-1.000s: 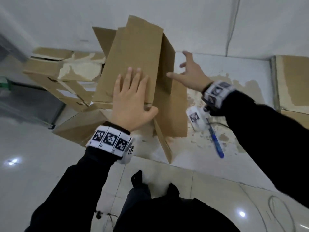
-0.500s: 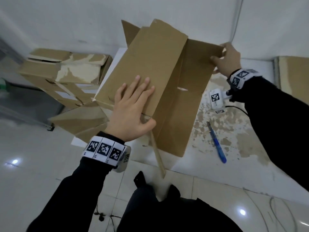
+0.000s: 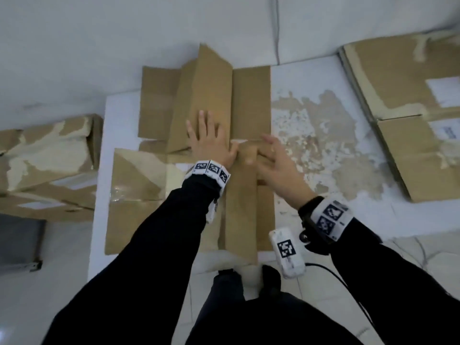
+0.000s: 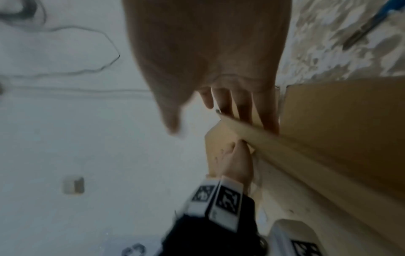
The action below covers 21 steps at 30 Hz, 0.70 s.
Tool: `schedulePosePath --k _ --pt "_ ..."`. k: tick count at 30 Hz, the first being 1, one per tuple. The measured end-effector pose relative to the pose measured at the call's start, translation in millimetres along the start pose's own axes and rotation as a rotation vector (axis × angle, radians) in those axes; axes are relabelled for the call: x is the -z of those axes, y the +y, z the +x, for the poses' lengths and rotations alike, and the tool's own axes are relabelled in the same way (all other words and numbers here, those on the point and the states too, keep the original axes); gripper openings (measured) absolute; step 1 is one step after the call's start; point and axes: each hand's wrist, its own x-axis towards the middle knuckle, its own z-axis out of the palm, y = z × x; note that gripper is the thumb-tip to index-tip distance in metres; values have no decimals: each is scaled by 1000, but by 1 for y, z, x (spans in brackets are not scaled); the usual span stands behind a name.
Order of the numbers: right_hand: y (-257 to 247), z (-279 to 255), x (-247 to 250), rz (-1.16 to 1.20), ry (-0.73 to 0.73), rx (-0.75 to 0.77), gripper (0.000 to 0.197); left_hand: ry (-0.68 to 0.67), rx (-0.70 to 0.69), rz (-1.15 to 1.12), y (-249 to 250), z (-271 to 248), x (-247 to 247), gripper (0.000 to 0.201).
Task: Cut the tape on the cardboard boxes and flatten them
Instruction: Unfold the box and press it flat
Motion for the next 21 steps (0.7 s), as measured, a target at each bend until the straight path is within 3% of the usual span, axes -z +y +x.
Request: schedulePosePath --k 2,4,6,9,12,14,16,18,21 --pt "22 8 -8 -210 53 8 39 -134 -31 -65 -8 3 -31 74" --pt "45 17 -6 -348 170 -55 37 -157 -80 -32 -17 1 -55 88" --pt "62 25 3 -465 192 -152 38 -172 -129 7 -24 4 -62 97" --pt "81 24 -2 -751 126 -228 41 -182 -251 42 -33 3 -53 85" --pt "85 16 -56 -974 6 -89 52 -76 -460 -4 -43 -22 -54 64" --pt "88 10 -101 -1009 -149 -40 57 -154 -531 -122 -57 -46 -71 66" --pt "100 4 -128 -1092 -252 0 65 -341 -473 -182 -88 -59 -89 71" --pt "112 2 -122 -1148 -220 5 68 -486 -366 -181 -132 -63 -103 79" --pt "119 -4 -84 -1130 -102 -65 65 -470 -256 -201 -192 -73 -113 94"
